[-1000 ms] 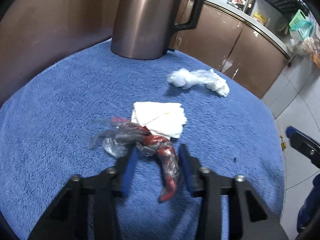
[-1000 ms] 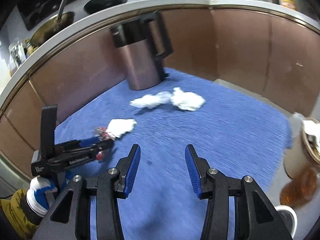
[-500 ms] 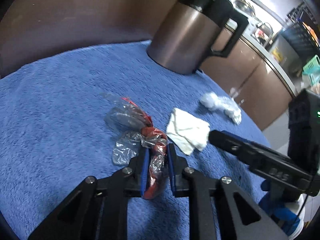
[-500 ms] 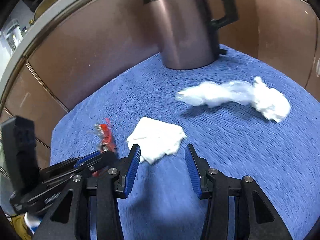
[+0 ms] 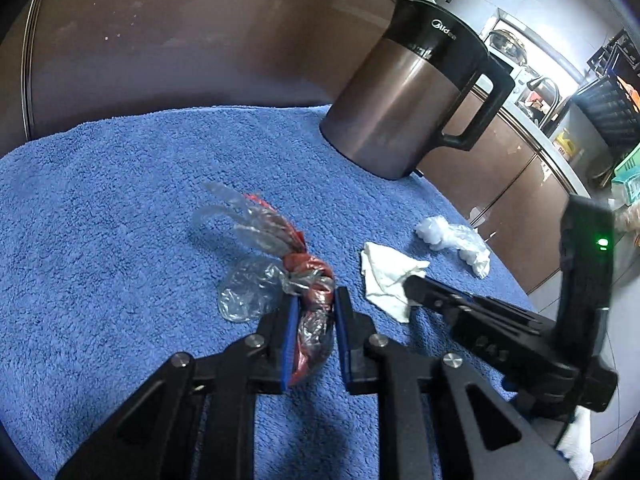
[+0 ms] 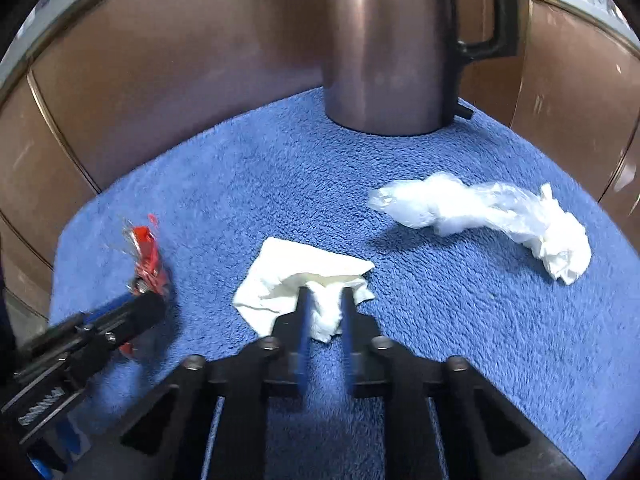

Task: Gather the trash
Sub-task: 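Carry the wrapper and napkin over the bin and open both tools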

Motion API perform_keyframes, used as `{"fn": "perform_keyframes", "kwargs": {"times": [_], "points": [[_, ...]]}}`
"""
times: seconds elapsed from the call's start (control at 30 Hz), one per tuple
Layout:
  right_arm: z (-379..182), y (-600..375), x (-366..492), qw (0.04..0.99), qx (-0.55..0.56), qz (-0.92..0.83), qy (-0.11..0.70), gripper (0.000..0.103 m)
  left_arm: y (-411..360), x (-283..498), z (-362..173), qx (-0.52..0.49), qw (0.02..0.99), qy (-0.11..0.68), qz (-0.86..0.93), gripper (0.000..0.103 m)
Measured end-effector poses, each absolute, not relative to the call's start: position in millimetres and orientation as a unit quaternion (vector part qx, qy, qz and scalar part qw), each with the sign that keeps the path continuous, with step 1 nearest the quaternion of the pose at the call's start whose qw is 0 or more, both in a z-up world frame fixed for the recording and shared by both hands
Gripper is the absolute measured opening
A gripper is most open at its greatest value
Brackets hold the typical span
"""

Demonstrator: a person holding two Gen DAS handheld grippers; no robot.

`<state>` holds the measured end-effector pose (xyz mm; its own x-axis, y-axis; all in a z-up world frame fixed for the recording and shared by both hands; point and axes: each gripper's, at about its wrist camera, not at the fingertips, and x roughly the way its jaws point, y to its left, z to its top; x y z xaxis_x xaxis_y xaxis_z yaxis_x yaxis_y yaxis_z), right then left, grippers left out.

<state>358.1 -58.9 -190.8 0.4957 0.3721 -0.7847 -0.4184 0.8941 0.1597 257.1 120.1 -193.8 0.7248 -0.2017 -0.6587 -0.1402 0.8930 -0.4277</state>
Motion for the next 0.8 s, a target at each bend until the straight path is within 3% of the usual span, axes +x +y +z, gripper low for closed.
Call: {"fn": "perform_keyframes", "kwargs": {"times": [0.43, 0.8], "points": [[-108.5, -116.0, 266.5, 0.903, 0.011, 0.221, 0.367, 0.009, 93.4, 247.6, -168.7, -0.161, 0.918, 0.361, -0.027, 0.017], [-50.0, -223.9, 144.1, 0.941, 0.059, 0.15, 0.297, 0.009, 67.1, 197.6, -100.9, -0.131, 0.935, 0.322, -0.071, 0.017]]}}
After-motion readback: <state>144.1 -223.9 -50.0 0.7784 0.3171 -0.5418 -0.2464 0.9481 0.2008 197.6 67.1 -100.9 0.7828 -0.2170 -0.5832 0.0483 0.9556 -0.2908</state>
